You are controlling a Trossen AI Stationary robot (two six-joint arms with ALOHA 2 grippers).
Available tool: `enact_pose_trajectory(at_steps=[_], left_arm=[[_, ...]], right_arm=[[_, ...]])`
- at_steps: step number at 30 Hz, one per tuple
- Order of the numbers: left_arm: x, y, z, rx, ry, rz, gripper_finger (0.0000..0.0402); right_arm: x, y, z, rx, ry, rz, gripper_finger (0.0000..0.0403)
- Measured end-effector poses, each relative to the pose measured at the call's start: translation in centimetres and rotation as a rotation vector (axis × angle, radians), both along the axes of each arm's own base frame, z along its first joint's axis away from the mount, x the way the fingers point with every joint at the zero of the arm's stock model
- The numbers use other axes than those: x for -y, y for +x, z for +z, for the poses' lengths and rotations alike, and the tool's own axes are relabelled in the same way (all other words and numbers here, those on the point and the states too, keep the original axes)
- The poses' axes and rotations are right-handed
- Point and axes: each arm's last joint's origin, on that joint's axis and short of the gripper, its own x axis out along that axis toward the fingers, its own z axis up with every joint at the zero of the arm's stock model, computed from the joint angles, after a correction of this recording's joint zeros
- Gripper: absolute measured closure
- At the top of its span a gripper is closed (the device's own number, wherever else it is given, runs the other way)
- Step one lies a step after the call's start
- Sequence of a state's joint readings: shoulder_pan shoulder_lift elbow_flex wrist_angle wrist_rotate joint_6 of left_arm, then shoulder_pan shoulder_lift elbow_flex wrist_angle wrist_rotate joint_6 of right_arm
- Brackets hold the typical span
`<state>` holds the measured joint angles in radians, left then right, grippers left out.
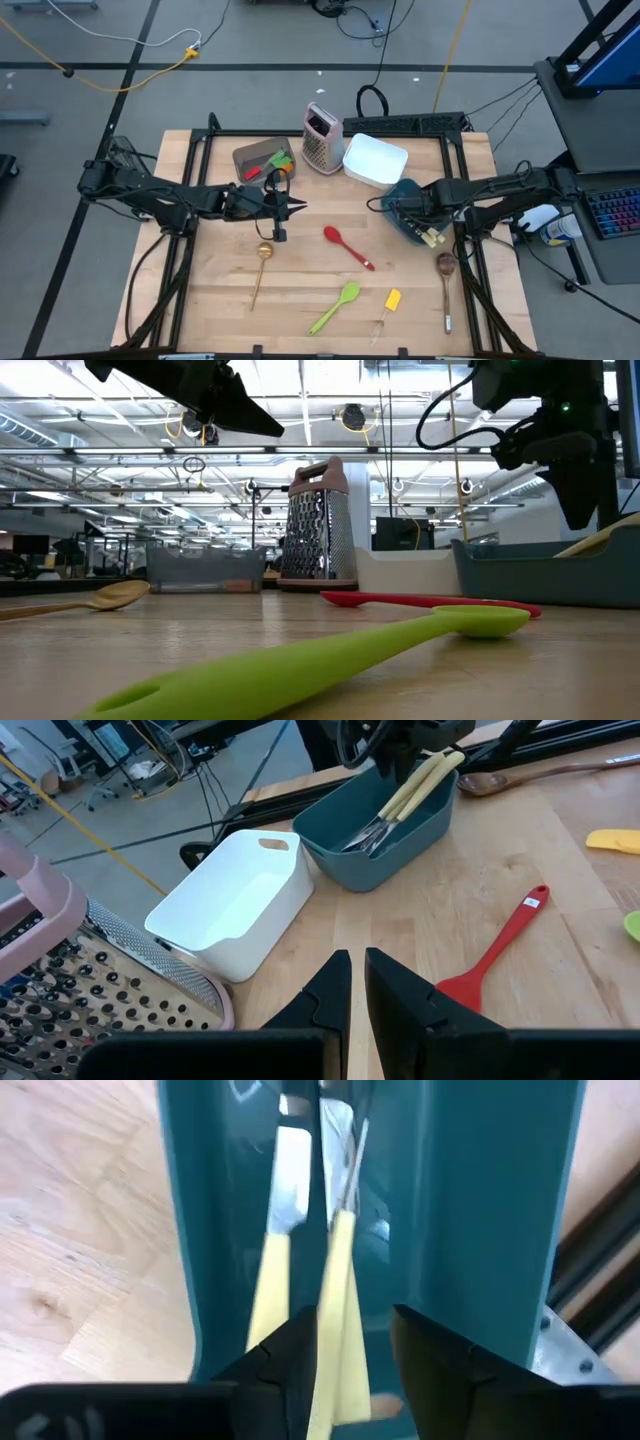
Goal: Pick & Place Kitchen Items
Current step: Put the red serving spoon into the white bin
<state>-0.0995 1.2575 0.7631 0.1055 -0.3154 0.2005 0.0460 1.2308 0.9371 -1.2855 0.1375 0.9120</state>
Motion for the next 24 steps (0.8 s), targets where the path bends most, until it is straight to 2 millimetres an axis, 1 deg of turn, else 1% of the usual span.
enact_pose_trajectory(at_steps=[5, 10, 16, 20, 24], left_arm=[[0.0, 0.0, 0.0, 0.0, 0.0, 0.0, 0.0364], [0.0, 0.0, 0.0, 0.004, -0.015, 0.006, 0.0364], [0.0, 0.0, 0.0, 0.008, -0.026, 0.01, 0.0364], [0.0, 0.0, 0.0, 0.008, -0.027, 0.011, 0.0364], [0.0, 0.0, 0.0, 0.009, -0.028, 0.011, 0.0364]], right_arm=[[0.2, 0.6, 0.0, 0.066, -0.069, 0.021, 0.0294], [0.1, 1.4, 0.0, 0.139, -0.063, 0.021, 0.0302], [0.1, 1.8, 0.0, 0.173, -0.053, 0.086, 0.0296], [-0.1, 1.8, 0.0, 0.176, -0.005, 0.088, 0.0289], [-0.2, 2.2, 0.1, 0.215, 0.02, 0.089, 0.0285]])
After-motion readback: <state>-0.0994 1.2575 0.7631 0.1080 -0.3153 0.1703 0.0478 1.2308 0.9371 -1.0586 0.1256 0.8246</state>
